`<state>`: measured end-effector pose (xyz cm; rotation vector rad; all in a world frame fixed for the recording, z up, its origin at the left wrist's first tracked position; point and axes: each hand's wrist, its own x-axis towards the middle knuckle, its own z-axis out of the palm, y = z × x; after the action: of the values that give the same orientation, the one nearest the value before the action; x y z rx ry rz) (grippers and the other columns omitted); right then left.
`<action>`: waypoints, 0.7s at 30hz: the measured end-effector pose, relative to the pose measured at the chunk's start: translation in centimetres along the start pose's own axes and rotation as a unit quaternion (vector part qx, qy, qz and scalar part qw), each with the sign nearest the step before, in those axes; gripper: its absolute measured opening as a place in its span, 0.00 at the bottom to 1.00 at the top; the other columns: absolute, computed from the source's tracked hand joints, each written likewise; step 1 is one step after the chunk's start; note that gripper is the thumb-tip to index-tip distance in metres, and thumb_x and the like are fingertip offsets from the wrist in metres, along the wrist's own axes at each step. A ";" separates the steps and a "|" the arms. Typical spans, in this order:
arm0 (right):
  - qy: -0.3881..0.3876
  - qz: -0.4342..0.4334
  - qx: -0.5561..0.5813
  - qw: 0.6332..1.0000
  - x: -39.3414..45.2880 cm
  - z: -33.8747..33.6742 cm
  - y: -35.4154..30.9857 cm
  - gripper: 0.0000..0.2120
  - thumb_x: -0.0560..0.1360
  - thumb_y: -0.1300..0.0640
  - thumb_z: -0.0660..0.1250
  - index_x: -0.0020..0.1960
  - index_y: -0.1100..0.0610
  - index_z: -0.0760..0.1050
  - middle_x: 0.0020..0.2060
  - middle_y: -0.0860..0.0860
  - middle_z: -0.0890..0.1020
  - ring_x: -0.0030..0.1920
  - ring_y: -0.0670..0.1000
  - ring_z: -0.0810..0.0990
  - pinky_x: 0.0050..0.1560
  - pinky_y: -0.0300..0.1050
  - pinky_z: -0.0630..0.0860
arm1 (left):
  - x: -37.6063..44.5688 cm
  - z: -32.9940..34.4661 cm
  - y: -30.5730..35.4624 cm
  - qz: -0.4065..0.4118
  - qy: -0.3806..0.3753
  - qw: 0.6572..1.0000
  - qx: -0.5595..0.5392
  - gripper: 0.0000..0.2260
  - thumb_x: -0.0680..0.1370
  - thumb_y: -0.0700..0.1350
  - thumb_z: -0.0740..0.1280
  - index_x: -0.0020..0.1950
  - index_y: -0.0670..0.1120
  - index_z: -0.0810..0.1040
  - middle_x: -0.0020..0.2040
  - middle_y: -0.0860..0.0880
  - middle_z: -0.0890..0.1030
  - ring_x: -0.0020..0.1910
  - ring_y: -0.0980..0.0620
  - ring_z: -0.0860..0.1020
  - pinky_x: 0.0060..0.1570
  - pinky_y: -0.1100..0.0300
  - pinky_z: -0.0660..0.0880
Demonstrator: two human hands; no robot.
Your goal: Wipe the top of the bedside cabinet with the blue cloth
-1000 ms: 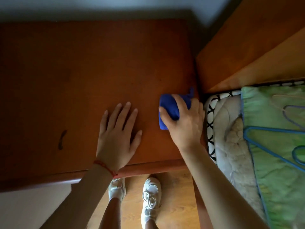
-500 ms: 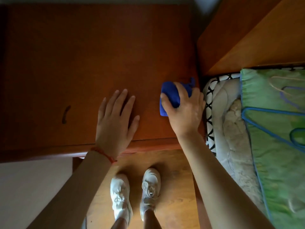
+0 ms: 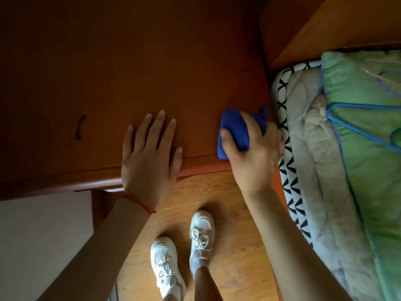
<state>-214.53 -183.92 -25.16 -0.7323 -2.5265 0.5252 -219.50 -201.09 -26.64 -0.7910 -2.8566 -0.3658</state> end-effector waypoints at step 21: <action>-0.055 -0.061 -0.026 0.996 -4.2 0.1 -3.5 0.22 0.69 0.40 0.63 0.54 0.54 0.78 0.41 0.57 0.77 0.40 0.55 0.72 0.42 0.46 0.63 | 0.0 0.2 -0.2 0.010 0.008 1.000 -0.007 0.22 0.79 0.51 0.54 0.68 0.40 0.70 0.69 0.40 0.70 0.68 0.40 0.64 0.66 0.43 0.55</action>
<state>-212.82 -189.07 -24.93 -0.5771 -2.6748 0.4720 -219.60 -201.18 -26.89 -0.8138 -2.8333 -0.3868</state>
